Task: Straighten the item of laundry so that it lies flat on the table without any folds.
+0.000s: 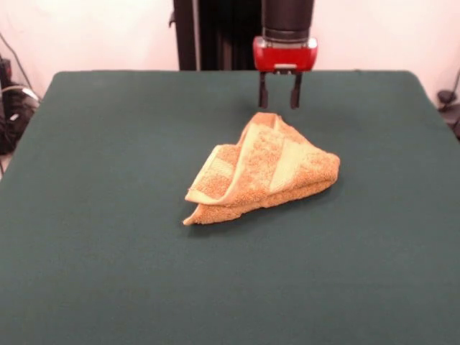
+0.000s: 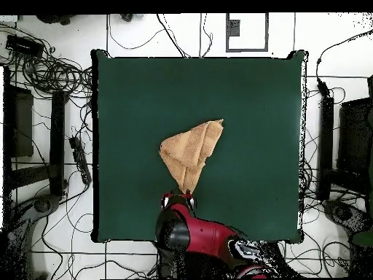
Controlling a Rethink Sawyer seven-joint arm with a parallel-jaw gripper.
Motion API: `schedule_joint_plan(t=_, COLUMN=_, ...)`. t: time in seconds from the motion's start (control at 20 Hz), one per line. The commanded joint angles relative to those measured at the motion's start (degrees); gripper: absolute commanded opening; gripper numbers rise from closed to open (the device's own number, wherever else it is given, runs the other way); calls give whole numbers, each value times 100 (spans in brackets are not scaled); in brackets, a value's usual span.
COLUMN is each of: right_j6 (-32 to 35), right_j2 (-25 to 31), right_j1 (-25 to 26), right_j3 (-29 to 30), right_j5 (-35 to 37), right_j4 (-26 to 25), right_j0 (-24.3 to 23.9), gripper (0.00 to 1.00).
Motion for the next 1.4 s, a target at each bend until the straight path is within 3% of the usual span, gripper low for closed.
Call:
schedule_joint_plan(t=0.05, right_j6=1929, right_j2=829, right_j1=452, right_j3=49, right_j5=65, right_j4=561, right_j0=138, gripper=100)
schedule_joint_plan(t=0.5, right_j6=2122, right_j2=758, right_j1=280, right_j3=187, right_j5=-199, right_j4=709, right_j0=238, gripper=100)
schedule_joint_plan(t=0.6, right_j6=2042, right_j2=667, right_j1=70, right_j3=182, right_j5=-6, right_j4=760, right_j0=324, gripper=100)
schedule_joint_plan(t=0.9, right_j6=2009, right_j2=703, right_j1=192, right_j3=-48, right_j5=90, right_j4=637, right_j0=260, gripper=100)
schedule_joint_plan(t=1.4, right_j6=1985, right_j2=573, right_j1=-223, right_j3=-113, right_j5=512, right_j4=944, right_j0=374, gripper=100)
